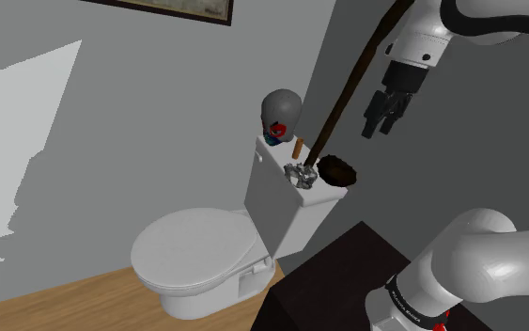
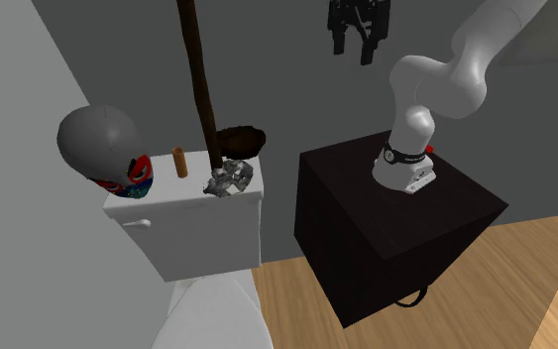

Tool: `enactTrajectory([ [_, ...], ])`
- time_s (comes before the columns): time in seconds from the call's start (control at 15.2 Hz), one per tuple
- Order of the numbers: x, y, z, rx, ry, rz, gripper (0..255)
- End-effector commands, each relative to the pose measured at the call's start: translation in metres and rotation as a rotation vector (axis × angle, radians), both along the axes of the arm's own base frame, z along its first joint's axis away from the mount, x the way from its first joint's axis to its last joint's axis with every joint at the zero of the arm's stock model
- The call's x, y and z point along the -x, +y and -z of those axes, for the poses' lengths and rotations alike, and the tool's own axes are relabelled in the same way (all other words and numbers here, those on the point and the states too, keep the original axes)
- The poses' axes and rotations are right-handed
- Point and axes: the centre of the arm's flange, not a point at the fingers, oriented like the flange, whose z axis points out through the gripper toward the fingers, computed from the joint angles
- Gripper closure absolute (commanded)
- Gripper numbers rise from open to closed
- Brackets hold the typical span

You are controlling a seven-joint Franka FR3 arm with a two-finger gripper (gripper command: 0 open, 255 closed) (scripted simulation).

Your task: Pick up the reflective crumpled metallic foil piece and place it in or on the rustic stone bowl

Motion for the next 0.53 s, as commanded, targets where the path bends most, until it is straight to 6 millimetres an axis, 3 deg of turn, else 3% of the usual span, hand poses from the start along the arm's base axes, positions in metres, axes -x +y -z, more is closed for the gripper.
enactTrajectory([
  [0.0, 0.0, 0.0, 0.0, 0.0, 0.0, 0.0, 0],
  [0.46, -0.017, -0.056, 0.071, -0.029, -0.086, -0.063, 0],
])
